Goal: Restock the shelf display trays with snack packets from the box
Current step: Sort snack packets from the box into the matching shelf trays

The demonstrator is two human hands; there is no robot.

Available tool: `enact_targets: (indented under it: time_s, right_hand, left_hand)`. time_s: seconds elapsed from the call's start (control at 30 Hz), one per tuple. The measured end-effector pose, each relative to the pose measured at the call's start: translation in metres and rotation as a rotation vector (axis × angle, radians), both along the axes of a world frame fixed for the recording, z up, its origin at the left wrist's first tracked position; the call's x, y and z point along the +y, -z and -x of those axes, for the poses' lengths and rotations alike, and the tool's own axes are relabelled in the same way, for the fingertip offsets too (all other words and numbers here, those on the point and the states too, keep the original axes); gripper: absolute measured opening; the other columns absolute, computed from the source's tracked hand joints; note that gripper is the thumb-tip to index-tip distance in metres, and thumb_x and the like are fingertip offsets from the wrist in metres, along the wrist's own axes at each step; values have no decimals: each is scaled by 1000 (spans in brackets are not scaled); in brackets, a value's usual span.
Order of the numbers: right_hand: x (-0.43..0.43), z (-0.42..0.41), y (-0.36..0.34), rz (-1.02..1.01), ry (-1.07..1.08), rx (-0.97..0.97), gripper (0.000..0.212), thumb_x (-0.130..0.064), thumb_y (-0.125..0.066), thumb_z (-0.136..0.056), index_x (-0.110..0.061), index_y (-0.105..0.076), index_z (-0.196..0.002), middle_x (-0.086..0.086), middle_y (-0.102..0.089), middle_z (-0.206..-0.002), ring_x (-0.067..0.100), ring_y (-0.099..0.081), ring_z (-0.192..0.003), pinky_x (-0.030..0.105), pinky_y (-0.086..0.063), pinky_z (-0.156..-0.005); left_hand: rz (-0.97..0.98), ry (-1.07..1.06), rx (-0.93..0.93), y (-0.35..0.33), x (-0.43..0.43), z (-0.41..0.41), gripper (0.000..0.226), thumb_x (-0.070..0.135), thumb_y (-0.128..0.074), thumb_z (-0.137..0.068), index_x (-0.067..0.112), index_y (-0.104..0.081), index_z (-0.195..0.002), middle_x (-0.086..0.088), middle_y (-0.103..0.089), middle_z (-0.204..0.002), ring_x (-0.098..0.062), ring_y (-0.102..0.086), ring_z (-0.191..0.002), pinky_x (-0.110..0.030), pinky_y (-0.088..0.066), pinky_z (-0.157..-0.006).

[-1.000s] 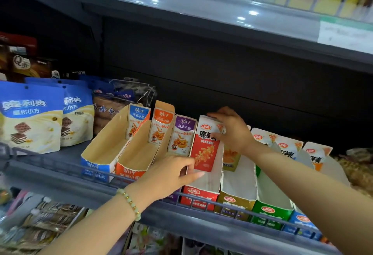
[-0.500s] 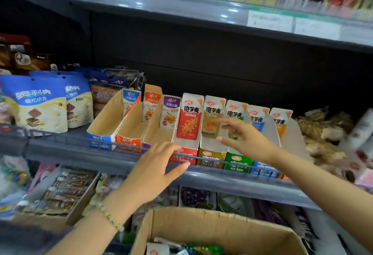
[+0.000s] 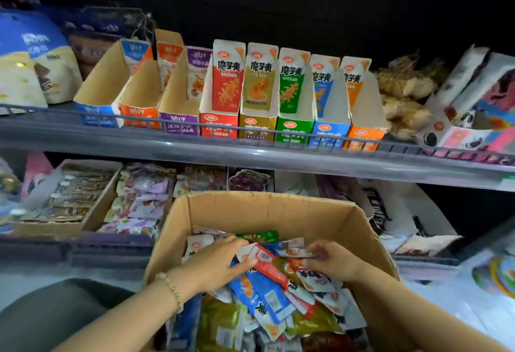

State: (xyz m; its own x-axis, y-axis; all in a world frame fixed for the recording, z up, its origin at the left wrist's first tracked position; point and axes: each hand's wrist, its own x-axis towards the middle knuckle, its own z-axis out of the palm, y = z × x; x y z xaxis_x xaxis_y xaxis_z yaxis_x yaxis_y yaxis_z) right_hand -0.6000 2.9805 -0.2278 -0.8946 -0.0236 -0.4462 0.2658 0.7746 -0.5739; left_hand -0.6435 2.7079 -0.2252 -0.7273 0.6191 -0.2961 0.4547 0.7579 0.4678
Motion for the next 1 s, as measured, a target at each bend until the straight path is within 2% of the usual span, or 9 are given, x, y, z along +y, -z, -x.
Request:
enact_targets:
  time_s: [0.13,0.27,0.4,0.53,0.6,0.73,0.83,0.9,1.0]
  right_hand:
    - [2,-4,25,113,198,-188,17,-29,-72,-85,-15,-63,-89,-1,-66,-91,0,-58,-73,6,-44,-58]
    - [1,-5,34,211,256,-249,48,-20,-81,-76,-11,-61,-119,2,-65,-120,12,-63,-104,23,-53,-90]
    - [5,-3,30,221,198,-382,86,-39,-92,-53,-11,-57,-127,4,-63,-127,19,-59,-117,37,-45,-105]
    - [4,-3,16,236,115,-332,35,-4,-78,-76,-22,-59,-99,-5,-67,-102,13,-64,-100,17,-52,-82]
    - [6,1,13,272,75,-321,34,0,-75,-77,-25,-56,-91,-8,-65,-91,5,-64,-83,14,-52,-73]
    - [9,6,1,212,76,-279,52,-6,-82,-70,-11,-53,-112,8,-69,-107,22,-68,-95,40,-55,-89]
    - [12,3,-20,299,123,-88,35,-4,-80,-73,-6,-60,-101,8,-72,-96,18,-71,-82,31,-59,-75]
    - [11,1,-38,373,214,136,22,-6,-78,-76,-7,-69,-95,3,-74,-88,10,-70,-73,21,-58,-68]
    - [12,-1,-63,550,311,358,7,-13,-71,-84,-11,-72,-90,-7,-74,-75,0,-65,-62,11,-47,-54]
  left_hand:
    - [78,99,13,10,22,9,55,50,-32,-99,21,-31,-146,2,-30,-152,-17,-26,-139,-30,-27,-110]
    - [158,268,84,29,47,14,55,50,-30,-100,19,-37,-144,-2,-34,-151,-18,-21,-142,-31,-15,-115]
    - [218,328,164,39,56,13,71,67,-40,-88,23,-39,-143,-2,-45,-136,-22,-32,-130,-34,-22,-109]
    - [284,396,216,34,47,6,79,75,-43,-81,31,-34,-145,-3,-44,-125,-23,-37,-118,-35,-30,-99]
    - [346,397,243,29,41,4,78,74,-44,-80,27,-39,-143,-5,-47,-123,-25,-42,-117,-35,-34,-94]
    - [445,415,395,23,24,6,60,62,-30,-94,21,-49,-134,-9,-63,-111,-28,-60,-99,-33,-45,-71]
    - [413,378,334,15,6,6,37,36,-29,-104,33,-39,-139,-9,-65,-105,-27,-62,-93,-34,-34,-56]
    - [285,273,198,10,-8,11,19,28,-37,-102,26,-55,-109,-6,-63,-93,-23,-60,-85,-37,-36,-63]
    - [-87,-8,-24,5,-29,27,35,33,-34,-102,14,-51,-78,-9,-57,-73,-15,-50,-67,-45,-43,-70]
